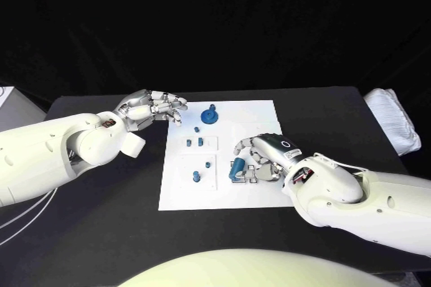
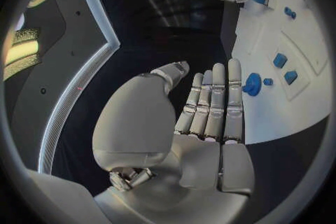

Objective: Assemble the parts on the task board

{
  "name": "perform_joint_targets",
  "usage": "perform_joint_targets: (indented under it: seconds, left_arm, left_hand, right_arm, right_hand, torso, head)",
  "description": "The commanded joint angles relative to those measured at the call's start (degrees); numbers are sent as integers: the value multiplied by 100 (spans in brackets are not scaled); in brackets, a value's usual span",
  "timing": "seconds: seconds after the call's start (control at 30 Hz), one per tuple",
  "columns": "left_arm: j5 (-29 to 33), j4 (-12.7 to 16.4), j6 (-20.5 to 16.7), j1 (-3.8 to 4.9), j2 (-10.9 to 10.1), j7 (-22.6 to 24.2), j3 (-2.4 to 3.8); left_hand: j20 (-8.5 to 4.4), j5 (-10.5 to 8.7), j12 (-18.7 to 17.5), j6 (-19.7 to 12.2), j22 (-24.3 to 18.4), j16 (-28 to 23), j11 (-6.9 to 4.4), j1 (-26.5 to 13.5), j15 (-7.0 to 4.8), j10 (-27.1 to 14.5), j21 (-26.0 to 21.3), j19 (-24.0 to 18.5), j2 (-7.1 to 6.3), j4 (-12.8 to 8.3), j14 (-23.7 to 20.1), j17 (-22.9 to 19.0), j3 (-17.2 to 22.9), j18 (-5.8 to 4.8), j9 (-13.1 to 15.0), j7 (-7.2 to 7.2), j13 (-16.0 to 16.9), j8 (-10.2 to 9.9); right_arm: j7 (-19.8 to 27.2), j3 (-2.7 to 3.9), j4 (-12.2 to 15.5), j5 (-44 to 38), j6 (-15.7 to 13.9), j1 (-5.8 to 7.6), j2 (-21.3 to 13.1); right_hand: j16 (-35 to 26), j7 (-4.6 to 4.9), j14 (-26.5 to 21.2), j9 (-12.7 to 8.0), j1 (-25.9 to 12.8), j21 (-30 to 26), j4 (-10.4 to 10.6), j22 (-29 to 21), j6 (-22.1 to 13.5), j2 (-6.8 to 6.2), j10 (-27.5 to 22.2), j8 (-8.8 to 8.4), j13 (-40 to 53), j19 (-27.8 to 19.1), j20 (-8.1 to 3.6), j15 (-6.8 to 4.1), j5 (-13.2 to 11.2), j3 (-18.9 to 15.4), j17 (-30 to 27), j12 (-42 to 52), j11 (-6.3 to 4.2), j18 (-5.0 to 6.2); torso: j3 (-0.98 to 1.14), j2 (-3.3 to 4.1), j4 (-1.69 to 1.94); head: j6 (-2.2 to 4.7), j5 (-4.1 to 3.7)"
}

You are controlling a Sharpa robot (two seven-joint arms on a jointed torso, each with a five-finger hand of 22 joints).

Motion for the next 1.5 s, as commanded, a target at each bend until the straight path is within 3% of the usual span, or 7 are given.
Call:
perform_joint_targets:
  seconds: [0.03, 0.2, 0.5, 1.1, 1.27, 1.43, 1.5]
  left_arm:
    - [29, 4, 104, -1, -3, 15, 2]
    - [28, 5, 103, -1, -5, 13, 1]
    - [26, -4, 110, -1, 2, 8, 0]
    - [25, -15, 120, -2, 14, 2, 0]
    - [25, -21, 121, -2, 19, 3, -1]
    - [25, -19, 118, -2, 21, 4, -2]
    - [25, -18, 116, -2, 21, 5, -2]
  left_hand:
    - [-4, 11, -23, 29, 0, 22, 18, 32, 6, -27, -13, 14, 41, 2, -48, -3, 43, 70, 4, -9, 5, 37]
    - [-4, 11, -23, 29, 0, 22, 18, 32, 6, -27, -13, 14, 41, 2, -48, -3, 43, 70, 4, -9, 5, 37]
    - [-4, 11, -23, 29, 0, 22, 18, 32, 6, -27, -13, 14, 41, 2, -48, -3, 43, 70, 4, -9, 5, 37]
    - [-4, 11, -23, 29, 0, 22, 18, 32, 6, -27, -13, 14, 41, 2, -48, -3, 43, 70, 4, -9, 5, 37]
    - [-4, 11, -23, 29, 0, 22, 18, 32, 6, -27, -13, 14, 41, 2, -48, -3, 43, 70, 4, -9, 5, 37]
    - [-4, 11, -23, 29, 0, 22, 18, 32, 6, -27, -13, 14, 41, 2, -48, -3, 43, 70, 4, -9, 5, 37]
    - [-4, 11, -23, 29, 0, 22, 18, 32, 6, -27, -13, 14, 41, 2, -48, -3, 43, 70, 4, -9, 5, 37]
  right_arm:
    - [985, 3, -17, 170, 501, 58, -70]
    - [1268, 2, -103, 77, 1041, 151, -134]
    - [1359, 2, -290, -175, 1757, 269, -77]
    - [1386, 1, -264, -31, 988, 297, -114]
    - [1296, 0, -262, 334, 661, 292, -173]
    - [1039, -2, -272, 565, 471, 281, -240]
    - [924, -2, -271, 730, 371, 272, -276]
  right_hand:
    - [20, -51, 596, -62, 303, -65, -83, 1384, -96, 7, 213, -118, 1182, 474, -3, -85, 59, 224, 1505, -55, -125, 10]
    - [20, -310, 596, -153, 688, -128, -244, 1369, -66, -156, 119, -273, 1128, 448, -184, -274, 100, 1106, 1505, -124, -351, 22]
    - [20, -447, 596, -228, 544, -159, -471, 1360, 41, -436, 91, -444, 1107, 431, -269, -366, 70, 2072, 1505, -129, -451, 28]
    - [20, -259, 596, -224, -119, 109, -610, 1427, 489, -503, 294, -422, 1242, 514, -226, -292, 17, 2577, 1505, 89, -334, -24]
    - [20, -139, 596, -69, -578, 244, -508, 1462, 1165, -459, 391, -12, 1316, 554, -96, -110, -121, 2468, 1505, 193, -120, -50]
    - [20, -229, 596, 162, -778, 254, -412, 1464, 1277, -410, 406, 448, 1324, 557, -82, -154, -303, 2117, 1505, 206, -191, -51]
    - [20, -345, 596, 443, -800, 297, -278, 1475, 1223, -311, 430, 913, 1342, 569, -149, -229, -350, 1771, 1505, 232, -290, -59]
  torso:
    - [4, 0, -12]
    - [8, 3, -21]
    - [8, 3, 9]
    - [3, -6, -8]
    - [4, -9, -10]
    - [5, -1, -22]
    - [7, 0, -24]
  head:
    - [-9, 21]
    - [-12, 26]
    - [-25, 12]
    - [-13, 7]
    - [-4, 7]
    - [5, 7]
    - [5, -6]
